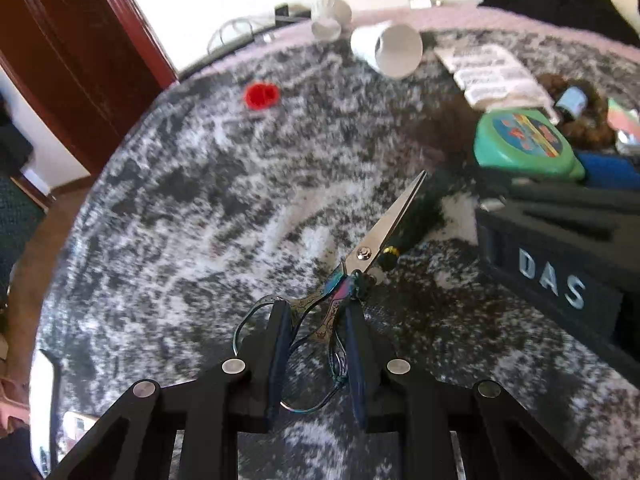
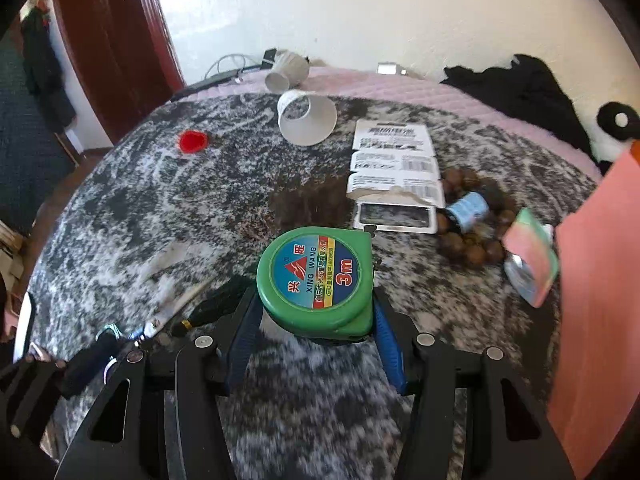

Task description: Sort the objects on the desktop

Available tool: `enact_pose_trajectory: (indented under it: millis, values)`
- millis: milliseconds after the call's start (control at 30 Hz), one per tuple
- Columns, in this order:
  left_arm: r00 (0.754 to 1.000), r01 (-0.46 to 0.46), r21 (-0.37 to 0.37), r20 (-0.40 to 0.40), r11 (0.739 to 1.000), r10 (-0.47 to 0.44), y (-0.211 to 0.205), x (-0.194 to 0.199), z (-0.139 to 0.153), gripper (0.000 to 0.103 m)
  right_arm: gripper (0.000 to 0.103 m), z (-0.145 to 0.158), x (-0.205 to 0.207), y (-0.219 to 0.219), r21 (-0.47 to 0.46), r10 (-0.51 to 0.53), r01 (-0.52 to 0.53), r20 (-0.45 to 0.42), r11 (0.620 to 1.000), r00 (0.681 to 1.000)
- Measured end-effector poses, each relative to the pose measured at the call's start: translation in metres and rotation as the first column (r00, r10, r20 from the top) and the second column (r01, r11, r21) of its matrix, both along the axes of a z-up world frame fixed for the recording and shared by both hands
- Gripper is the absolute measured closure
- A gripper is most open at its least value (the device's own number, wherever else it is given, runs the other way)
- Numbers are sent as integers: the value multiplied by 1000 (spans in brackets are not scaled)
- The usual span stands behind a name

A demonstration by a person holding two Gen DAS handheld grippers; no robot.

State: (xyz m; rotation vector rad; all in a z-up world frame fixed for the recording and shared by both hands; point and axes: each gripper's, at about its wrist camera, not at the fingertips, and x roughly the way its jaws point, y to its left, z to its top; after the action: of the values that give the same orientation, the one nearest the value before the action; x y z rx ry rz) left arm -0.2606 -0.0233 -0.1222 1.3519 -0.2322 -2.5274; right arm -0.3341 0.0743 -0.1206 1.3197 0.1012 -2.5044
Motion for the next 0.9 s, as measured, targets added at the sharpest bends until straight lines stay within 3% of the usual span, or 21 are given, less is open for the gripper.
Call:
enact_pose_trajectory:
  millis: [200, 233, 267, 733, 800, 867, 900]
  values:
    - [998, 11, -14, -60, 1000, -12, 4, 25, 28, 82, 46, 38, 33, 21, -23, -11, 10, -54, 1000, 998]
    - [998, 17, -17, -68, 1000, -19, 6, 31, 32, 99, 46, 44, 39, 23, -26, -12, 10, -64, 1000, 998]
    - [997, 24, -20, -77, 1000, -25, 8, 37, 37, 103, 46, 51, 45, 26, -29, -12, 10, -75, 1000, 997]
    - [969, 111, -62, -216, 992, -122, 55, 120, 104, 103, 46, 155, 164, 83, -33, -27, 20, -252, 999, 967]
    - [973, 124, -86, -183, 988, -138, 62, 118, 100, 99, 46, 167, 177, 93, -34, -34, 26, -271, 999, 962]
    - [982, 101, -55, -155, 993, -109, 58, 106, 90, 82, 46, 176, 188, 105, -35, -44, 36, -287, 999, 957]
    - [987, 71, -32, -141, 997, -75, 51, 98, 80, 49, 46, 178, 192, 110, -35, -49, 41, -291, 999, 955]
